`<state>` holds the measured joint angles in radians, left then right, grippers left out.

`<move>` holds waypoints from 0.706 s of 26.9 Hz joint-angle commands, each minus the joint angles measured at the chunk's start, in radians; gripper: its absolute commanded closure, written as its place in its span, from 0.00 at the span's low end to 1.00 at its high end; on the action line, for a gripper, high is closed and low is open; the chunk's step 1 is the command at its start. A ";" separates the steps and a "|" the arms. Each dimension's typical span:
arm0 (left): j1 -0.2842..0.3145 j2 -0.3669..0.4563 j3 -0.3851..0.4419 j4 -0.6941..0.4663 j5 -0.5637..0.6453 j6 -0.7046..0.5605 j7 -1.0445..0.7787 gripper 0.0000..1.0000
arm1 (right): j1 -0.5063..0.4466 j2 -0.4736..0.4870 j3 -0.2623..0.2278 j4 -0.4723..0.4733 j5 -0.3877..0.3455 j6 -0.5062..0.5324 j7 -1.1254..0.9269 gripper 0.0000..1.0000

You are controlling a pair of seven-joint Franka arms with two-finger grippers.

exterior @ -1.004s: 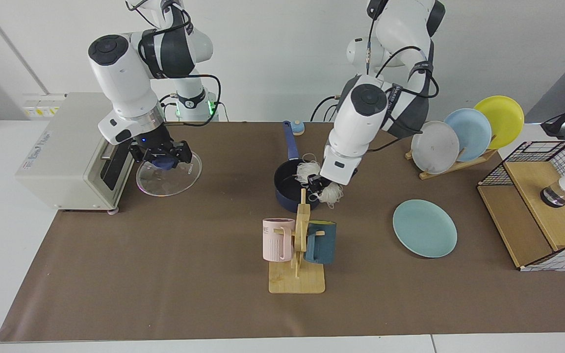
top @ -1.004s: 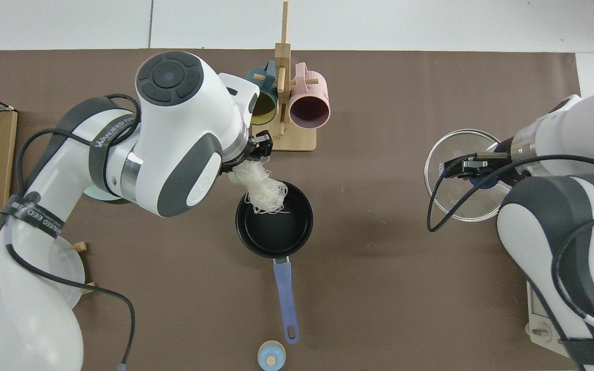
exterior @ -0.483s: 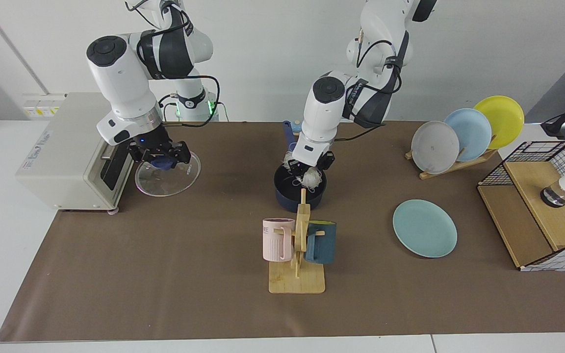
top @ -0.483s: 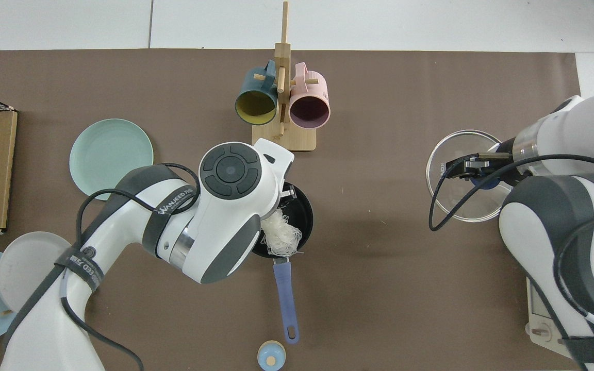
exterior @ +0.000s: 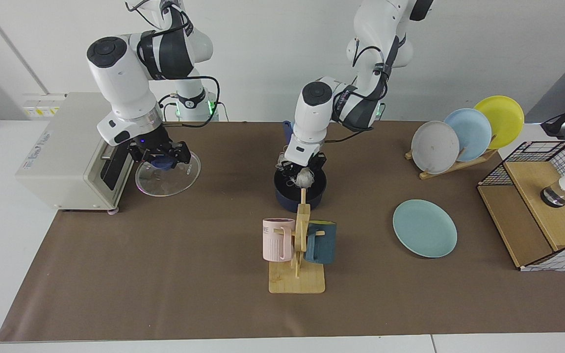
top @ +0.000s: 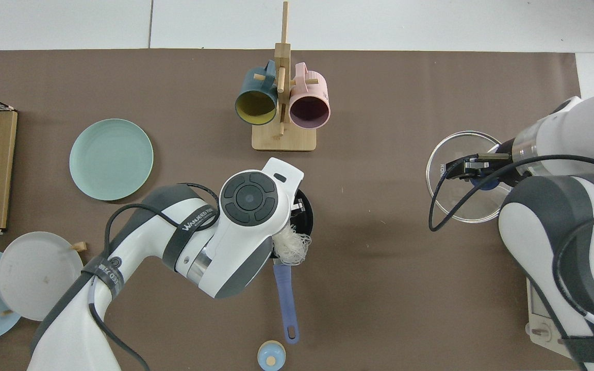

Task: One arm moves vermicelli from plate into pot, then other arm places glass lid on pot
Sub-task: 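Open the left gripper to drop the vermicelli into the saucepan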

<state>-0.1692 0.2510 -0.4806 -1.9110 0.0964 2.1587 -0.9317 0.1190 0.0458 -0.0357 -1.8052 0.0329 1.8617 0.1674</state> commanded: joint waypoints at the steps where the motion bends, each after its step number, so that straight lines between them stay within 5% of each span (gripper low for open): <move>1: -0.012 -0.026 0.010 -0.042 0.019 0.033 -0.021 0.99 | -0.016 -0.014 0.007 -0.005 0.024 -0.015 -0.023 1.00; 6: -0.013 -0.002 0.011 -0.043 0.020 0.049 -0.019 0.90 | -0.016 -0.014 0.007 -0.005 0.024 -0.015 -0.023 1.00; 10: -0.007 -0.001 0.011 -0.042 0.020 0.046 -0.015 0.48 | -0.016 -0.014 0.007 -0.008 0.024 -0.015 -0.023 1.00; 13: -0.006 -0.001 0.014 -0.036 0.037 0.046 -0.015 0.02 | -0.015 -0.014 0.007 -0.009 0.024 -0.016 -0.023 1.00; 19: 0.011 -0.015 0.019 0.001 0.095 0.012 -0.012 0.01 | -0.015 -0.014 0.007 -0.014 0.024 -0.016 -0.023 1.00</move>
<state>-0.1672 0.2613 -0.4722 -1.9247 0.1538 2.1850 -0.9325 0.1187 0.0458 -0.0357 -1.8096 0.0329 1.8566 0.1674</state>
